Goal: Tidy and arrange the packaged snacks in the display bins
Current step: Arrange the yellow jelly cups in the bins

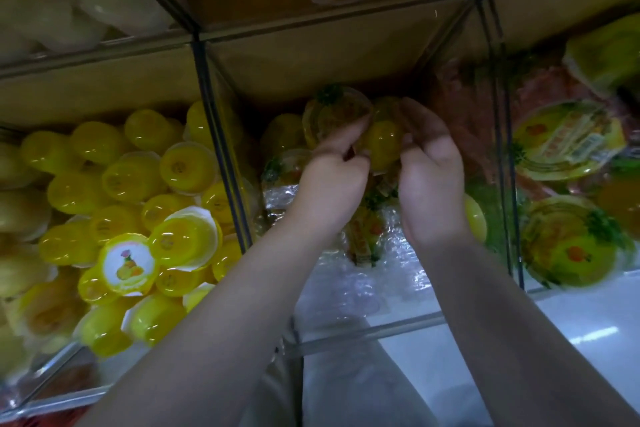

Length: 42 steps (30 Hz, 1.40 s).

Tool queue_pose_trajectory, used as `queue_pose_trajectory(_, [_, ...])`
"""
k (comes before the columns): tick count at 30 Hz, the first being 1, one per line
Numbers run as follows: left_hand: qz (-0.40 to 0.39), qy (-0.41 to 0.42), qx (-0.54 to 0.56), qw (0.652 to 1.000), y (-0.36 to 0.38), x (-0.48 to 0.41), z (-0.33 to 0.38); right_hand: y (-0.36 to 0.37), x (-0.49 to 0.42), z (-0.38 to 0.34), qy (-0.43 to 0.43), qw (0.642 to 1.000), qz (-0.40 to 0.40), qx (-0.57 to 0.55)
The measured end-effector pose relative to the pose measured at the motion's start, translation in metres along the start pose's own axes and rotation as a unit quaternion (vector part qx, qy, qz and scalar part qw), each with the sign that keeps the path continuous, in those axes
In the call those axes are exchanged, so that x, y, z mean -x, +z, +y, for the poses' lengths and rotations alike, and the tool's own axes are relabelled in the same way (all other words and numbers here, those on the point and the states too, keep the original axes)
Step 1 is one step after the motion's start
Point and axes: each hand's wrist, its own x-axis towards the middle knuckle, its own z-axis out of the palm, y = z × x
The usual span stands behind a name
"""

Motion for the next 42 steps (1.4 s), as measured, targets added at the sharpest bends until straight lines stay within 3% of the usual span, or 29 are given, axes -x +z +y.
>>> queue_pose_trajectory(6, [-0.037, -0.003, 0.047, 0.998, -0.022, 0.035, 0.011, 0.014, 0.034, -0.014, -0.067, 0.997, -0.018, 0.019])
queue_pose_trajectory(10, [-0.024, 0.015, 0.12, 0.992, -0.048, 0.057, 0.015, 0.028, 0.061, -0.018, -0.091, 0.994, -0.033, 0.055])
queue_pose_trajectory(18, [0.001, 0.059, 0.146, 0.988, -0.099, 0.097, 0.01, 0.061, 0.112, -0.001, -0.117, 0.983, -0.1, 0.103])
queue_pose_trajectory(27, [0.056, 0.166, -0.002, 0.985, -0.164, 0.123, -0.015, 0.093, 0.142, 0.016, -0.234, 0.939, -0.066, 0.243])
queue_pose_trajectory(33, [0.103, 0.235, -0.1, 0.961, -0.202, 0.129, -0.034, 0.118, 0.154, 0.03, -0.277, 0.909, -0.066, 0.305])
queue_pose_trajectory(42, [0.154, 0.249, -0.119, 0.949, -0.235, 0.132, -0.064, 0.15, 0.158, 0.053, -0.347, 0.854, -0.09, 0.377])
